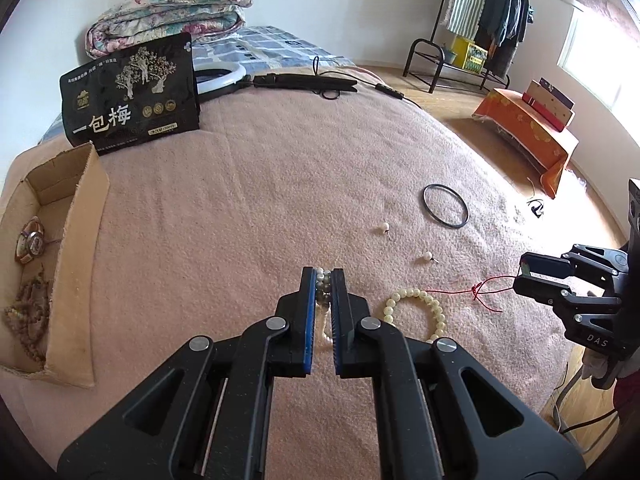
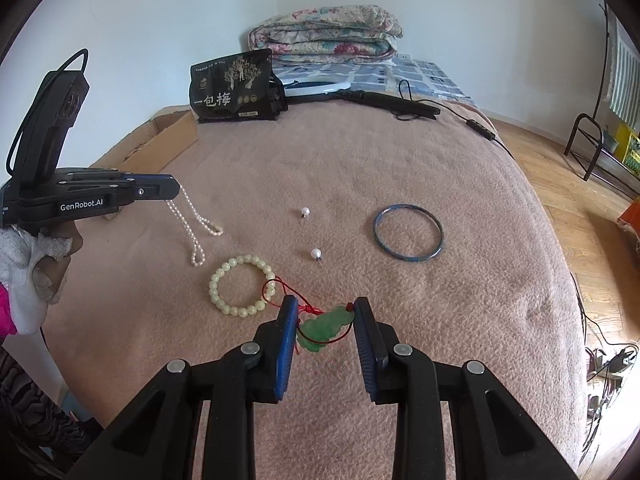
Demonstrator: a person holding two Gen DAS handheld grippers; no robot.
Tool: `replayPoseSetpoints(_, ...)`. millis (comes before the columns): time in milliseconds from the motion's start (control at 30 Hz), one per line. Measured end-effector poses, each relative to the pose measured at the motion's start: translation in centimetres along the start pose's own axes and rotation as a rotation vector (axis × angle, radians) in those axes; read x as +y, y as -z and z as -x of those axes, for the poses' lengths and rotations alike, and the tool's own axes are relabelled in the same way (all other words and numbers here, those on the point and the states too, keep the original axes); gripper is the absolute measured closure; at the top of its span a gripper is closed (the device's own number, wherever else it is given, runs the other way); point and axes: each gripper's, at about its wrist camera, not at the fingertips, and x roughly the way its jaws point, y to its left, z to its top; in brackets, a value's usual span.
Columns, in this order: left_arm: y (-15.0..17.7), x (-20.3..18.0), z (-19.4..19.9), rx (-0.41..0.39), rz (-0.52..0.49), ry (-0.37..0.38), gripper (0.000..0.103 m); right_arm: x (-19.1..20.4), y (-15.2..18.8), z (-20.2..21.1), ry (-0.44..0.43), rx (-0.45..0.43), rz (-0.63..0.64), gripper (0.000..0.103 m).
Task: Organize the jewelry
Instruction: 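Lift the pearl necklace and jade pendant and carry them toward the cardboard box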
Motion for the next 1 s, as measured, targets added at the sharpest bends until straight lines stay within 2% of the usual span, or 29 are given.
replayPoseSetpoints(300,-0.5,1.5,4.3,-0.07,0.033,-0.017,0.098,1.8,-1.4,2.9,-0.007,-0.055,0.016,0.075)
replayPoseSetpoints(633,-0.5,4.1,8.1,-0.126,0.073,-0.047,0.098,4.1,-3.3,4.2,-0.017,-0.087,0.057,0.075)
replayPoseSetpoints(1000,-0.2,9.6,11.6,-0.181,0.142,-0.1,0.098,7.7,-7.1,3.8,-0.06,-0.123,0.112,0.075)
